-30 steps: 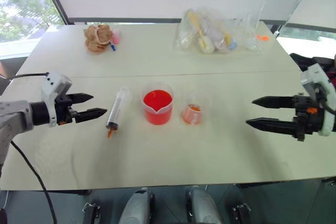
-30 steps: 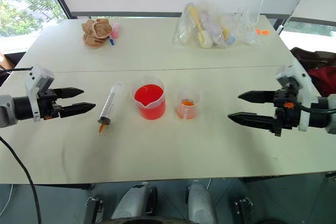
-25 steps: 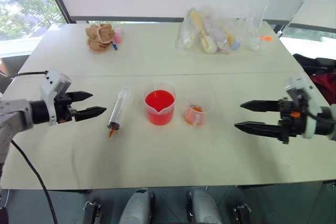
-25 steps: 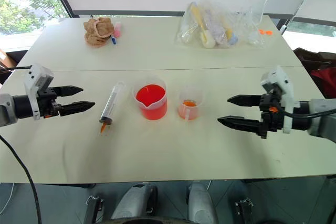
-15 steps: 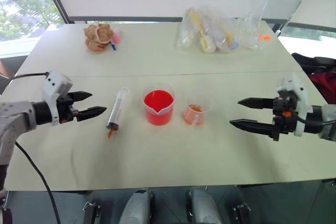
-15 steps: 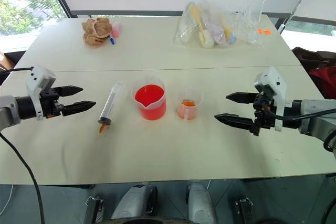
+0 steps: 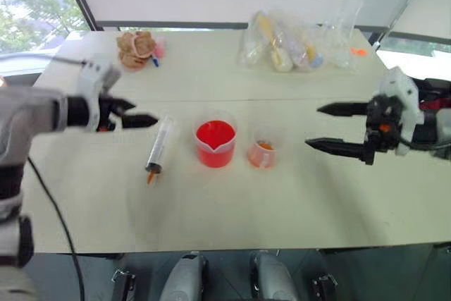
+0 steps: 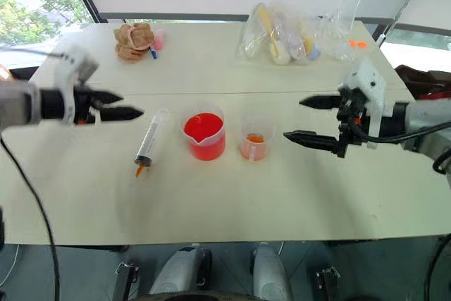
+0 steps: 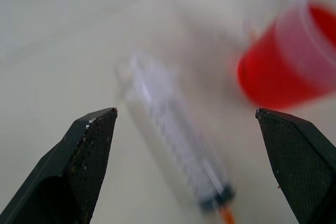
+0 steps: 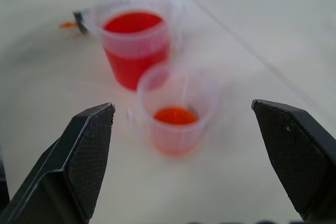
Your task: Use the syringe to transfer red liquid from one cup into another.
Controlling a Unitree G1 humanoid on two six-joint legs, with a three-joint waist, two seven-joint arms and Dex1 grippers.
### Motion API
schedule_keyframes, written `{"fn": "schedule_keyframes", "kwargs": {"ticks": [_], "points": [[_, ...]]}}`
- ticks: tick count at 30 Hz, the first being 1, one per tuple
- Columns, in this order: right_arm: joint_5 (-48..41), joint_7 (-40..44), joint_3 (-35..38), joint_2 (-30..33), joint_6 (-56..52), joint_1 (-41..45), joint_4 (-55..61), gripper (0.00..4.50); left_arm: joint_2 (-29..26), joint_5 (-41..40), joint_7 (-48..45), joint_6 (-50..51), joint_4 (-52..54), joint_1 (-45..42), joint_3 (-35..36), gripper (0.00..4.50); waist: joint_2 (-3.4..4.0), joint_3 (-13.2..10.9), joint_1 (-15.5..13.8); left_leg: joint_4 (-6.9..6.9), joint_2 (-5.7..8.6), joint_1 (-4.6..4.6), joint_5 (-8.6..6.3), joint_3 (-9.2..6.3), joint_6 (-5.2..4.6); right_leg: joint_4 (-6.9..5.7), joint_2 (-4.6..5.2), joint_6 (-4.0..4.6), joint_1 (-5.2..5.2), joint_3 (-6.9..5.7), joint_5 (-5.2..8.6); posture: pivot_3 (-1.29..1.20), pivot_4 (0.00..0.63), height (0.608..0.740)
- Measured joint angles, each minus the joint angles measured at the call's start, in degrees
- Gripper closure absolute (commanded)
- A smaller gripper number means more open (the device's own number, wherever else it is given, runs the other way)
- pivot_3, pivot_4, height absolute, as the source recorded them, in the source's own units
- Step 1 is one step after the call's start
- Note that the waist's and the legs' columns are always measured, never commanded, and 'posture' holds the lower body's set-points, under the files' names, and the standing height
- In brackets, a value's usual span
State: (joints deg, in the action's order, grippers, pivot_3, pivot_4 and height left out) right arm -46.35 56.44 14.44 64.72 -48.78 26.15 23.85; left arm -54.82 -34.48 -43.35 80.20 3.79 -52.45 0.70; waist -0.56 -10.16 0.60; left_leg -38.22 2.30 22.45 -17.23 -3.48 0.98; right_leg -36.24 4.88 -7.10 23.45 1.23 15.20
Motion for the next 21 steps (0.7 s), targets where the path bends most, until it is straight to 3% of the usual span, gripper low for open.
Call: {"fn": "schedule_keyframes", "kwargs": {"ticks": [5, 14, 21], "points": [[0.1, 0.7, -4.2, -2.1, 2.0, 6.0, 2.2, 0.11, 10.4, 4.8, 6.8, 10.5, -15.8, -14.5, -7.1, 0.07, -0.01, 0.0, 0.4, -0.02, 0.02, 0.04, 0.02, 0.03, 0.01, -0.09, -0.13, -0.03, 0.12, 0.06, 0.02, 0.0, 0.15, 0.74], [-0.8, -3.7, -3.4, -4.8, 1.7, 2.7, 7.5, 0.11, 11.5, 11.6, 8.7, 10.9, -28.8, -19.8, -19.4, 0.07, -0.01, 0.0, -0.1, -0.53, 0.01, 0.98, 0.31, 0.01, 0.54, -0.78, -0.09, -0.02, 1.17, 0.23, 0.03, 0.0, 0.15, 0.74], [-0.6, -7.2, -2.2, -5.9, 1.8, -0.2, 8.9, 0.11, 15.2, 11.8, 8.6, 11.7, -30.7, -17.7, -20.1, 0.07, -0.02, 0.0, -0.1, -0.93, 0.07, 0.94, 0.13, 0.01, 0.19, -1.02, -0.02, -0.03, 1.05, 0.23, 0.02, 0.0, 0.15, 0.74]]}}
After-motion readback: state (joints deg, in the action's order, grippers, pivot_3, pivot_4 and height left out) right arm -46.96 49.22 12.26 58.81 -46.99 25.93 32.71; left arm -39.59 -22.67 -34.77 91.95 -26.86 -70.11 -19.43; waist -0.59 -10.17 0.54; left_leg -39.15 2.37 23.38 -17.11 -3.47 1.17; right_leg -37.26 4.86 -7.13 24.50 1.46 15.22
